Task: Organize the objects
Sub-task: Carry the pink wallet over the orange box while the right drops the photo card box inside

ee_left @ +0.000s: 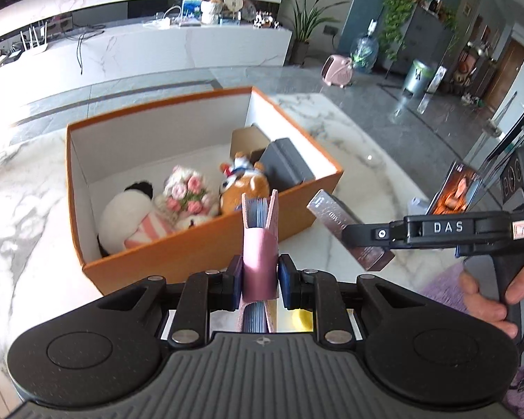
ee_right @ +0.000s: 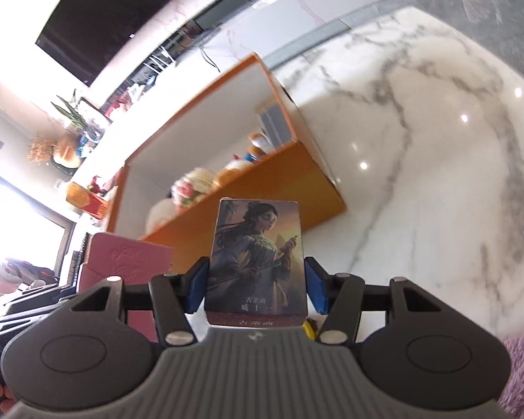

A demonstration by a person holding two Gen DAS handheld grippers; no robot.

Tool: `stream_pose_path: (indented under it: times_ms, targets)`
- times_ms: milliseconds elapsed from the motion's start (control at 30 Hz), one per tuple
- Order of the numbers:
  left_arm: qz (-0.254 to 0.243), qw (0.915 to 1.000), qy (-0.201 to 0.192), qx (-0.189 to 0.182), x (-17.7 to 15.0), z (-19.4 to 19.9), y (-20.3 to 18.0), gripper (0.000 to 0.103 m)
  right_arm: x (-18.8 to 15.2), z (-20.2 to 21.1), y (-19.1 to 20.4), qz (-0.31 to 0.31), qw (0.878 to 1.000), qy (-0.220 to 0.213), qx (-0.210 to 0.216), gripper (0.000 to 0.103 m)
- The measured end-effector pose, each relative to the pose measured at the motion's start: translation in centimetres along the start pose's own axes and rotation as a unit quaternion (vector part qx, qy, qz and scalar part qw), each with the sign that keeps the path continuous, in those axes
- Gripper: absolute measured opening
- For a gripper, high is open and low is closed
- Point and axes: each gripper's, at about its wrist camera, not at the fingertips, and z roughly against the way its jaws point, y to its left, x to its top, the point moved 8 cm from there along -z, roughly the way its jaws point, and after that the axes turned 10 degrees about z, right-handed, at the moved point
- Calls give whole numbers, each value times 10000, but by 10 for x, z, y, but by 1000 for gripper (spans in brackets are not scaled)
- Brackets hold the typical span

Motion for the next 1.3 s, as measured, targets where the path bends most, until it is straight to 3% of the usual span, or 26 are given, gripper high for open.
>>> stream_pose_path:
  times_ms: [367, 533, 733, 967, 1200, 1300]
  targets:
    - [424, 9980, -455, 93, 66, -1, 14, 25, 63, 13, 45, 689, 9965, -439, 173, 59]
    - [788, 9954, -538, 121, 99, -30, 27, 25, 101, -8, 41, 830, 9953, -502, 3, 59]
    - [1400, 9891, -460, -21, 127, -80, 48, 25, 136, -48, 33, 561, 9976, -312, 278, 59]
    - [1764, 9837, -336, 26, 136, -127, 78, 25, 166, -108, 27, 236, 9989, -137, 377, 59]
    - [1976, 9798, -256, -168, 132, -151, 92, 24, 165, -155, 23, 104, 9982, 182, 559, 59]
    - [2041, 9786, -250, -88, 133, -155, 96, 24, 162, -169, 20, 183, 9981, 319, 487, 59]
